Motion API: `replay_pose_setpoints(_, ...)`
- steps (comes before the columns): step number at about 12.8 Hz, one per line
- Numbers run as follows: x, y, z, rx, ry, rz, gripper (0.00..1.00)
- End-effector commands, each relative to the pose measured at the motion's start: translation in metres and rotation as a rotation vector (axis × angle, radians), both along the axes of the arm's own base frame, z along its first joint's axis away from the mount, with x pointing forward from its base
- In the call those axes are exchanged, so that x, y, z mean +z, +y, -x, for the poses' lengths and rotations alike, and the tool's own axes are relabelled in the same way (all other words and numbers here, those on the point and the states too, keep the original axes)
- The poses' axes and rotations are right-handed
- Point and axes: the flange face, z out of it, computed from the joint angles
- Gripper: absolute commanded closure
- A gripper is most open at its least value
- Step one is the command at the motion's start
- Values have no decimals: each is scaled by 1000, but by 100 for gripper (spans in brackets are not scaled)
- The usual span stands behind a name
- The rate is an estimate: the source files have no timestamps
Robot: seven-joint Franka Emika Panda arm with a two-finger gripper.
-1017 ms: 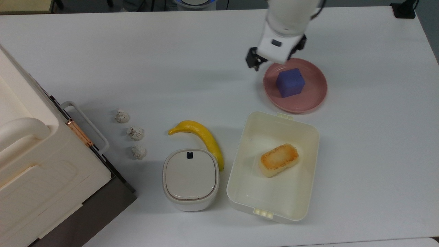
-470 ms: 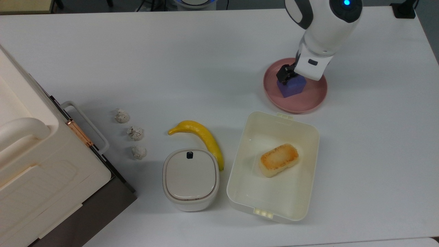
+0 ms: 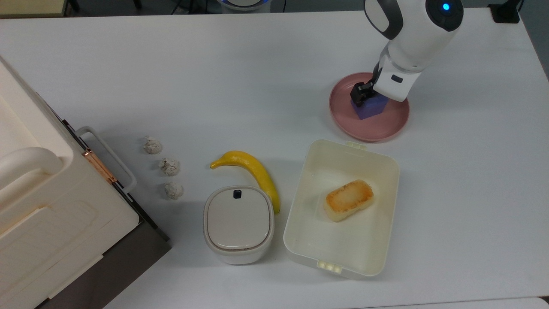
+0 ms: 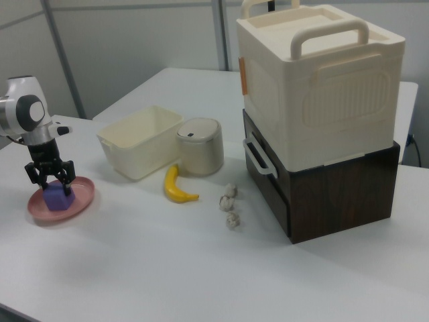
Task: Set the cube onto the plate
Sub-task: 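Close the gripper around the purple cube, then lift the purple cube off the plate and carry it toward the banana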
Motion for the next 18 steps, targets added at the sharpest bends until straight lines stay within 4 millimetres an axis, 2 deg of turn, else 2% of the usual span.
replay_pose_setpoints(1, 53, -23, -3, -54, -24, 3, 96)
replay_pose_setpoints(2, 87, -53, -12, -93, -35, -11, 96)
replay_pose_setpoints(3, 108, -83, -22, -138, -41, -16, 96)
replay_pose_setpoints(4, 116, -114, -32, -171, -34, -16, 96)
replay_pose_setpoints(6, 111, -168, -50, -200, -24, -3, 96)
replay_pose_setpoints(7, 95, -211, -64, -220, -9, 27, 96)
replay_pose_setpoints(10, 86, -273, -76, -253, 4, 43, 96)
replay_pose_setpoints(12, 91, -284, -77, -265, -3, 37, 96)
replay_pose_setpoints(15, 106, -260, -72, -248, -21, 21, 95)
replay_pose_setpoints(16, 109, -229, -66, -222, -27, 21, 95)
replay_pose_setpoints(17, 109, -209, -62, -223, -29, 25, 95)
replay_pose_setpoints(18, 107, -181, -55, -225, -35, 31, 93)
